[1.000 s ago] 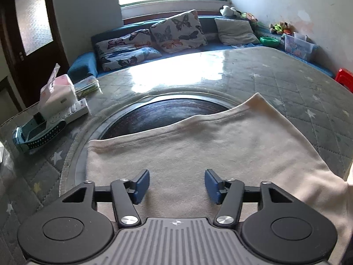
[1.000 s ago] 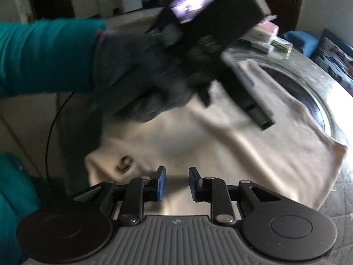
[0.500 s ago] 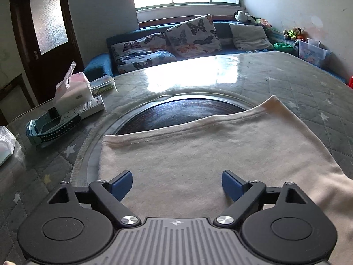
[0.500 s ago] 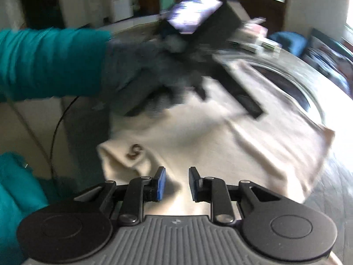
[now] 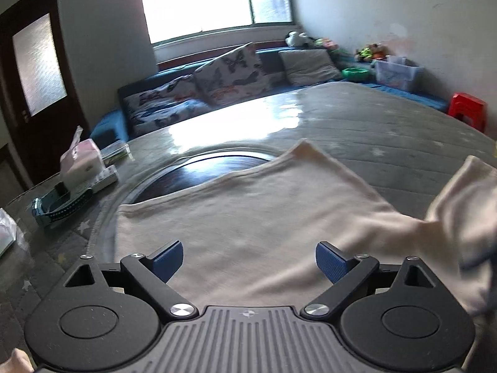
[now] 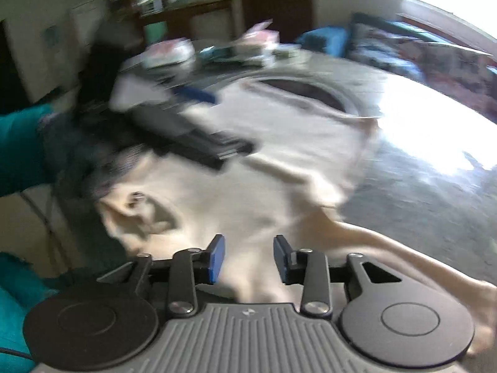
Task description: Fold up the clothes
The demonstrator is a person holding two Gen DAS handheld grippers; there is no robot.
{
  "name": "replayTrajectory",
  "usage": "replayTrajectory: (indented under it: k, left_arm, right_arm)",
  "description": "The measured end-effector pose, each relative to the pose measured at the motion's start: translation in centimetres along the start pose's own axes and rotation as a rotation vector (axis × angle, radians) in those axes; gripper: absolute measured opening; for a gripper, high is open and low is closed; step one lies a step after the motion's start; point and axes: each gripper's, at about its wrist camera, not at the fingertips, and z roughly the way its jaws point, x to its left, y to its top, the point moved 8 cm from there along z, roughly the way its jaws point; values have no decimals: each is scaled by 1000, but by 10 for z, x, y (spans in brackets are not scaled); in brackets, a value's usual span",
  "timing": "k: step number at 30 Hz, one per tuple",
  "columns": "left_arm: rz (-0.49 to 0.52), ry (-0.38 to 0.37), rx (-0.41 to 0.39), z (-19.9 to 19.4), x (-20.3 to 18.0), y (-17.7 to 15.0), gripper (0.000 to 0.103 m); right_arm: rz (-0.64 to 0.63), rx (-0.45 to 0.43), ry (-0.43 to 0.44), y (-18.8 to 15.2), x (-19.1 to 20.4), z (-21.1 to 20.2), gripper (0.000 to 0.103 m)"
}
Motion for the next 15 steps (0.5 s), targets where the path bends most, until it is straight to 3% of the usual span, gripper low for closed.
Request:
replayTrajectory:
  k: [7, 15]
  left_arm:
    - [34, -96, -12, -23, -32, -14, 98]
    - [60, -157, -13, -39, -47, -26, 100]
  right_arm:
    - [219, 9, -295, -28, -96, -15, 37]
    - [435, -27, -425, -55, -163, -24, 42]
